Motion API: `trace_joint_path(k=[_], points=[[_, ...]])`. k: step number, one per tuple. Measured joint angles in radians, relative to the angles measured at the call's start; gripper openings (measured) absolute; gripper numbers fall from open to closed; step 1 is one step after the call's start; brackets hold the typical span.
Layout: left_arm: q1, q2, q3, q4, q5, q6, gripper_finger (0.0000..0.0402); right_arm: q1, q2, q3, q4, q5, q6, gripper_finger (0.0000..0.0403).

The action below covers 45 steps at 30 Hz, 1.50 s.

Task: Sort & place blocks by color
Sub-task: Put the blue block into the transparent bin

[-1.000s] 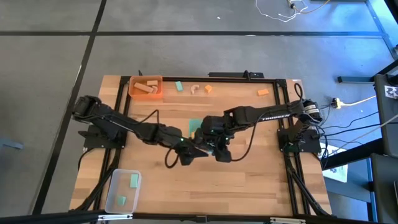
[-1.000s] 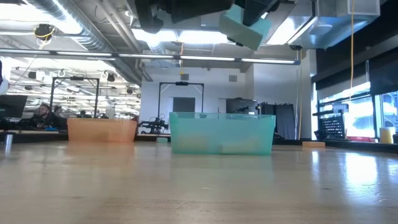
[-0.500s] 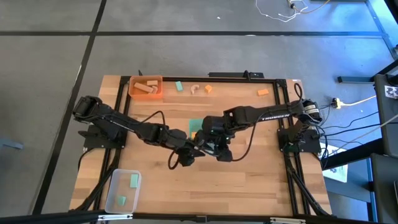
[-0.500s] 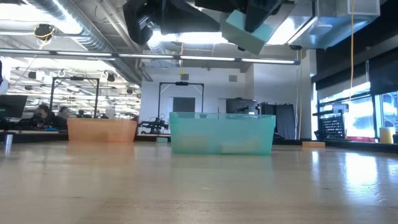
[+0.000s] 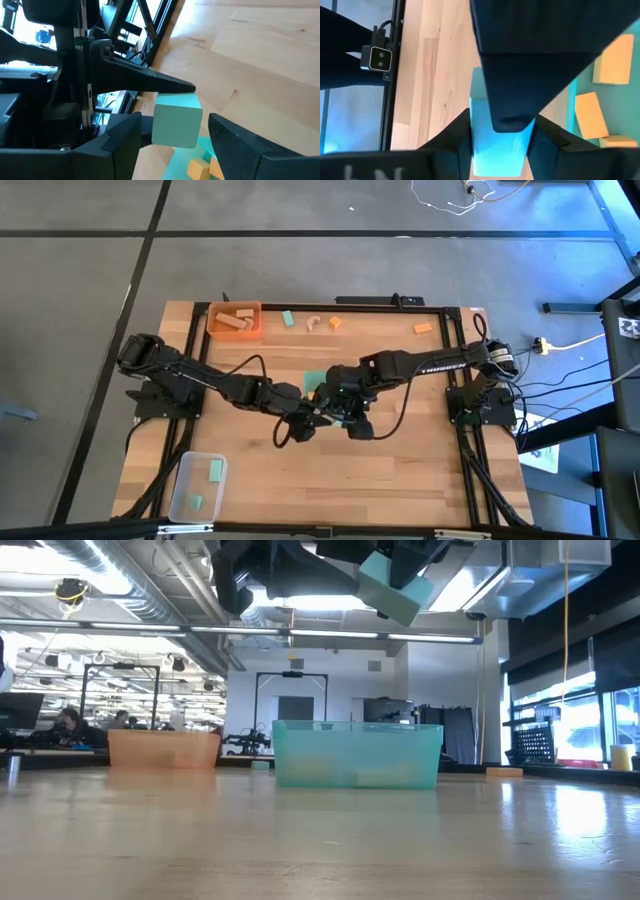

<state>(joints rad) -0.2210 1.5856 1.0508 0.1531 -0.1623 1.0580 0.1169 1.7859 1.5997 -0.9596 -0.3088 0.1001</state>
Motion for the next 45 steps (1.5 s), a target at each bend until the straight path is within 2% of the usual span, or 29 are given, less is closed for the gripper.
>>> trace_joint_path(k=[4,24,28,31,40,45], points=[[0.000,0.000,0.000,0.001,0.032,-0.001,0.0219,0.000,0.000,0.000,0.001,0.000,0.000,0.0133],[0.003,0.042,-0.002,0.044,0.020,-0.005,0.0199,0.000,-0.002,-0.002,-0.023,0.000,-0.003,0.0133],[-0.006,0.042,-0.002,0.042,0.023,-0.074,0.0199,0.000,-0.002,-0.002,-0.024,0.001,-0.005,0.0133],[-0.032,0.044,-0.001,0.049,-0.022,-0.152,0.0200,0.000,-0.001,-0.002,-0.014,0.005,-0.005,0.0133],[-0.103,0.047,0.000,0.079,-0.261,-0.299,0.0198,0.000,0.000,0.002,0.016,0.008,-0.025,0.0133],[-0.103,0.046,0.000,0.071,-0.286,-0.343,0.0197,-0.001,0.000,0.002,0.030,0.007,-0.032,0.0133]])
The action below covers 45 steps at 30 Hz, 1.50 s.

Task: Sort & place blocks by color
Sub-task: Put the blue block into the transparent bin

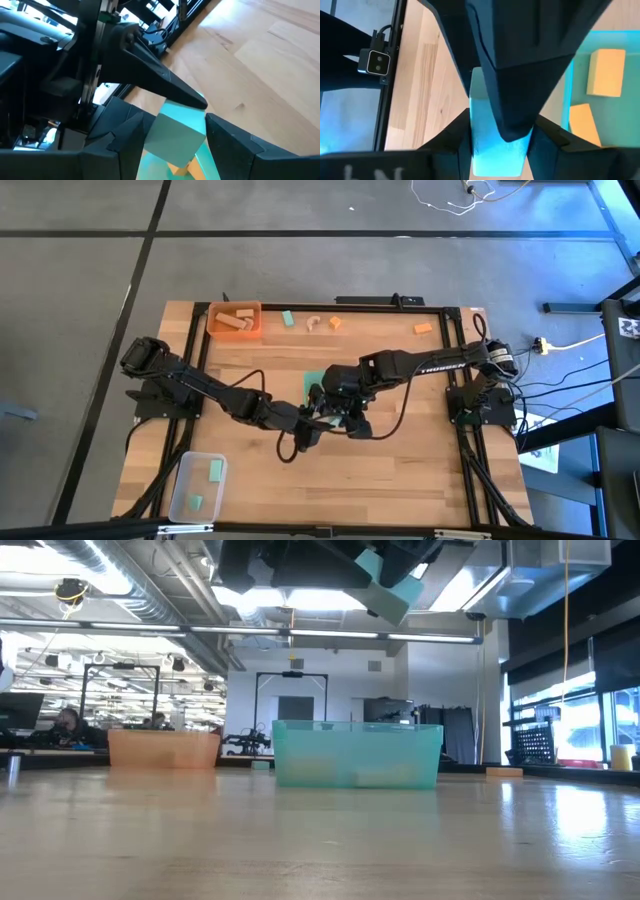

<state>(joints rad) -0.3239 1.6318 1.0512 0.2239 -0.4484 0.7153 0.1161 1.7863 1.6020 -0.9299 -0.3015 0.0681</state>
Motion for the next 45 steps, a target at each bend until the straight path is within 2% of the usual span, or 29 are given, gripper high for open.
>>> trace_joint_path(k=[8,15,24,27,39,42,45], points=[[0.005,0.004,0.000,-0.019,-0.003,0.028,0.0197,0.000,0.000,0.000,0.000,-0.006,-0.019,0.0133],[-0.001,0.012,-0.001,-0.095,-0.004,0.030,0.0197,0.000,0.000,-0.002,0.008,-0.059,-0.024,0.0133],[-0.017,0.011,-0.001,-0.080,-0.006,0.035,0.0197,-0.002,0.000,-0.002,0.030,-0.103,-0.042,0.0133],[-0.018,0.011,-0.001,-0.077,-0.005,0.093,0.0197,-0.003,0.000,-0.003,0.038,-0.130,-0.047,0.0133],[-0.015,0.011,-0.002,-0.032,0.047,0.141,0.0196,-0.002,0.000,-0.003,0.052,-0.139,-0.047,0.0133],[-0.015,0.011,-0.002,-0.031,0.043,0.141,0.0185,-0.003,0.000,-0.003,0.052,-0.139,-0.048,0.0133],[-0.016,0.011,-0.002,-0.029,0.044,0.142,0.0157,-0.003,0.000,-0.003,0.052,-0.139,-0.047,0.0133]])
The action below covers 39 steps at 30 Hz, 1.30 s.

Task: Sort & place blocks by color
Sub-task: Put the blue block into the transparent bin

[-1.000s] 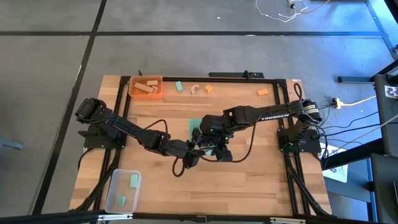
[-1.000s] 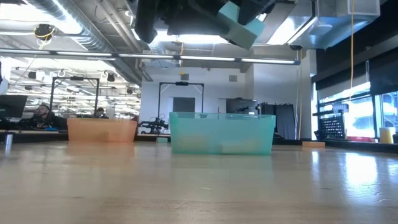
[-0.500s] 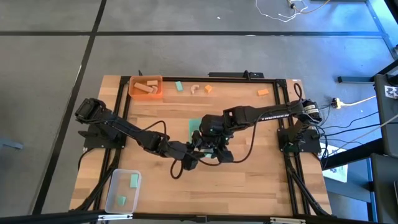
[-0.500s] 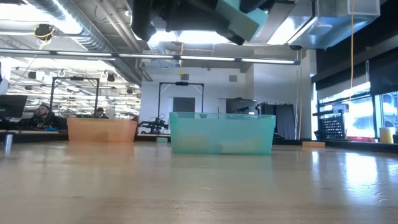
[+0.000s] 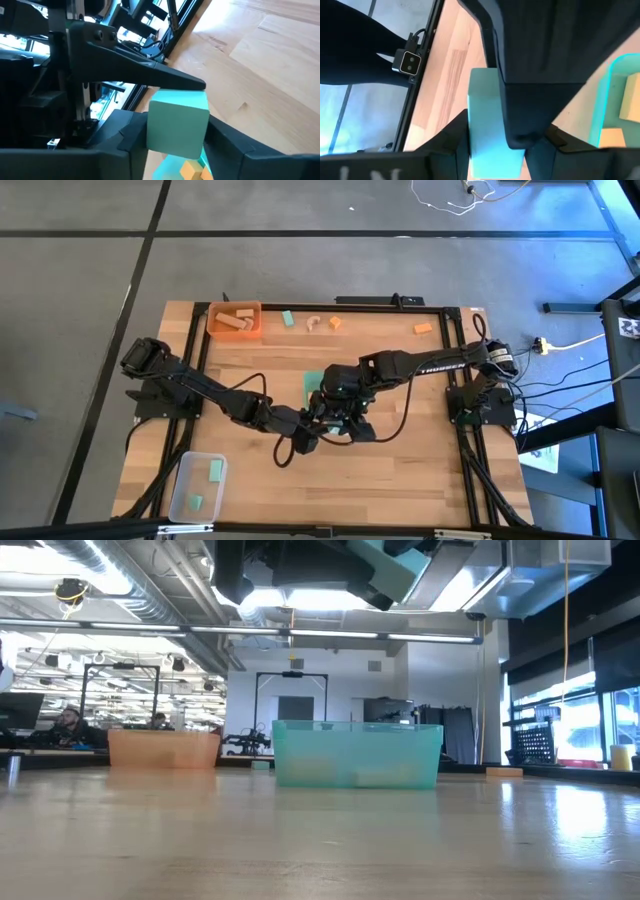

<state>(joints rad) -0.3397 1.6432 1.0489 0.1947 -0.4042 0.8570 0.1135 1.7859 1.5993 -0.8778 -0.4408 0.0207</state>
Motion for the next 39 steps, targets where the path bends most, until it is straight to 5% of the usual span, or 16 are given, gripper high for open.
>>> trace_joint_path(k=[3,14,22,31,39], points=[[-0.001,0.000,0.000,0.000,0.003,-0.008,0.0129,0.000,0.000,0.000,0.000,-0.005,0.000,0.0133],[-0.008,0.001,0.000,-0.003,0.002,-0.015,0.0128,0.000,0.000,0.000,-0.001,-0.001,0.000,0.0134],[-0.008,0.003,-0.003,-0.099,0.004,-0.127,0.0128,-0.028,-0.005,0.003,-0.047,0.007,-0.008,0.0235],[-0.039,-0.024,-0.002,-0.216,-0.146,-0.208,0.0128,-0.099,-0.010,0.002,-0.203,0.007,-0.008,0.0251],[-0.059,-0.119,0.002,-0.423,-0.194,-0.462,0.0128,-0.145,-0.123,0.002,-0.291,0.158,-0.029,0.0252]])
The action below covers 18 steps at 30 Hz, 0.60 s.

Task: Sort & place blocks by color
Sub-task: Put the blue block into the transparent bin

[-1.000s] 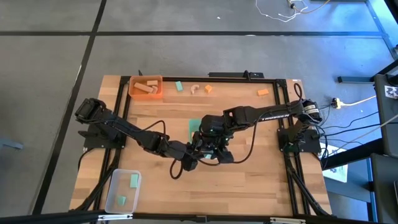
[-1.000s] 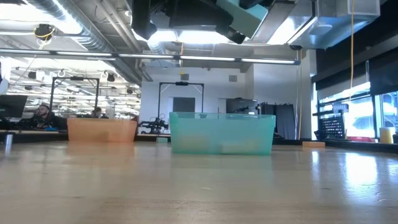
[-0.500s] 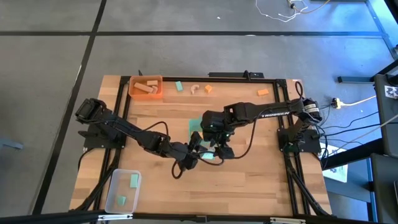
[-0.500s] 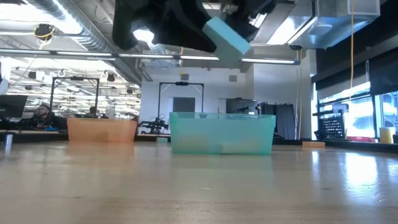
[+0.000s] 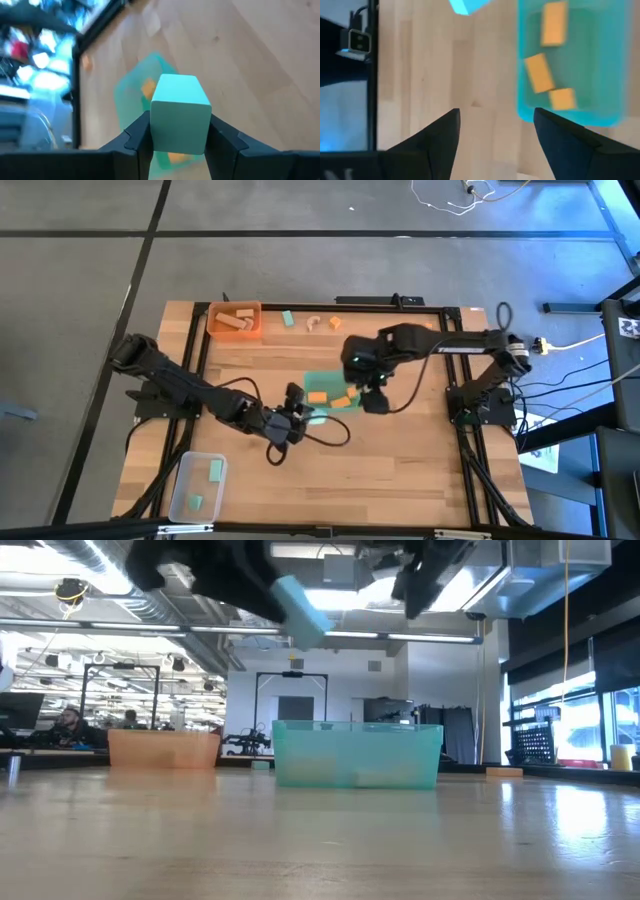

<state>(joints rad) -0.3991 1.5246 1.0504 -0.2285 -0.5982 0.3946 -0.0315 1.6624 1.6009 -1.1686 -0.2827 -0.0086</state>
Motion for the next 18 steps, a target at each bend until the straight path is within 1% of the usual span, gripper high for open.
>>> trace_joint_path(k=[6,10,14,16,18], points=[[-0.022,-0.097,0.000,-0.165,0.014,-0.283,0.0128,-0.013,-0.104,0.000,0.005,0.130,0.005,0.0252],[-0.051,-0.176,-0.001,-0.280,0.075,-0.527,0.0128,-0.014,-0.131,0.000,0.008,0.195,0.014,0.0252],[-0.094,-0.256,-0.001,-0.425,0.180,-0.806,0.0128,-0.016,-0.134,0.000,0.012,0.196,0.006,0.0252],[-0.116,-0.292,-0.001,-0.491,0.271,-0.946,0.0128,-0.016,-0.134,0.000,0.019,0.198,-0.010,0.0252],[-0.140,-0.314,-0.001,-0.551,0.386,-1.083,0.0128,-0.016,-0.134,0.000,0.038,0.209,-0.029,0.0252]])
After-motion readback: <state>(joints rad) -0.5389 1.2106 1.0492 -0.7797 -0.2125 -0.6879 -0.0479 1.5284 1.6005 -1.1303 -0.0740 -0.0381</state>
